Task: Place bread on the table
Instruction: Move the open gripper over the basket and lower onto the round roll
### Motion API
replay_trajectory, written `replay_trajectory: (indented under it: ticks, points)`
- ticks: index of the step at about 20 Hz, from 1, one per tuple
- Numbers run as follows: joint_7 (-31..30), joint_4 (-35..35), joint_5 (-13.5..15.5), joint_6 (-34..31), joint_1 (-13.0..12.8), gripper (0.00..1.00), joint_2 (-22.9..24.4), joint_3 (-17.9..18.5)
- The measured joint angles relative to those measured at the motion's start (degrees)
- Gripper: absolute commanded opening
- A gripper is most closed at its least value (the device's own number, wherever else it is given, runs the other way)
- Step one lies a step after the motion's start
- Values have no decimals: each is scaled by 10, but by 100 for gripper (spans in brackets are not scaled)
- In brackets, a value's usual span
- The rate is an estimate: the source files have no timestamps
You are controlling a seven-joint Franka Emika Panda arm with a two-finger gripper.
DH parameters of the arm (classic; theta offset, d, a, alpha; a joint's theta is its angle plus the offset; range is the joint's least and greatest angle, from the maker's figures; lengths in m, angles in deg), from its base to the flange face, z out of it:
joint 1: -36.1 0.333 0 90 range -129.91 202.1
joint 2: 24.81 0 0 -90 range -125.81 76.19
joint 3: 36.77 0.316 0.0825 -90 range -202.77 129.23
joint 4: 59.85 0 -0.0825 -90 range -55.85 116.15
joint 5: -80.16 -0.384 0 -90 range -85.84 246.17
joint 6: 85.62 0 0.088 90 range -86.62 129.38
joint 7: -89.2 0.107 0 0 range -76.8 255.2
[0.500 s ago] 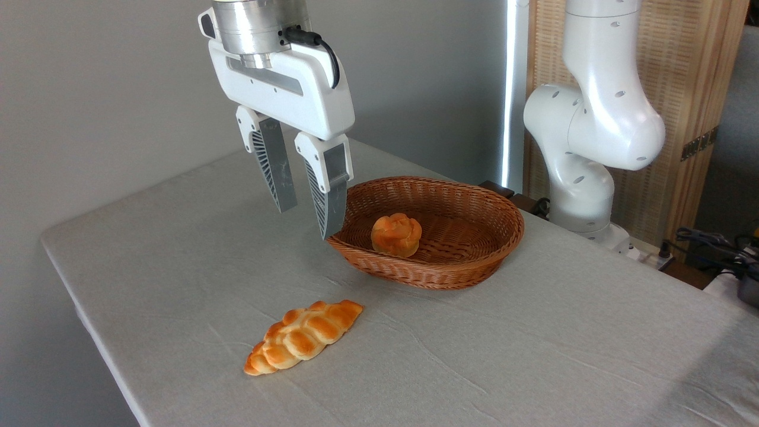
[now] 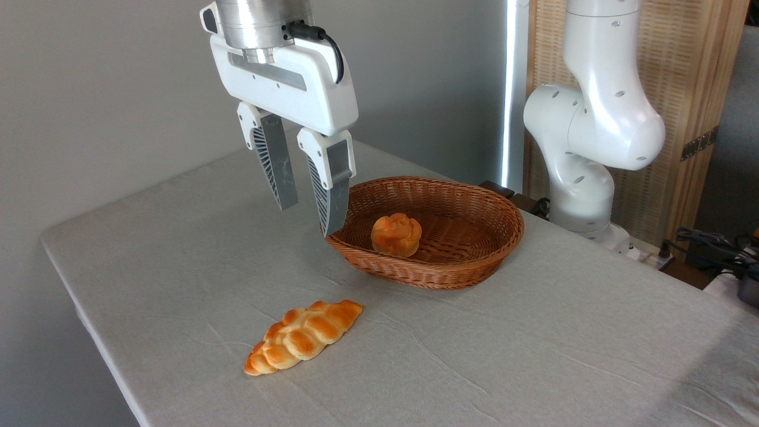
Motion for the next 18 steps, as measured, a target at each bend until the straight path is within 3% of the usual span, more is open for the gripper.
replay_trajectory:
  ticks: [5, 8, 12, 18]
  points:
    - [0, 11, 0, -2, 0, 100, 8, 0]
    - [2, 52, 0, -3, -7, 100, 43, -1]
    - [3, 135, 0, 6, -57, 100, 107, -3]
    - [3, 330, 0, 89, -134, 100, 214, -5]
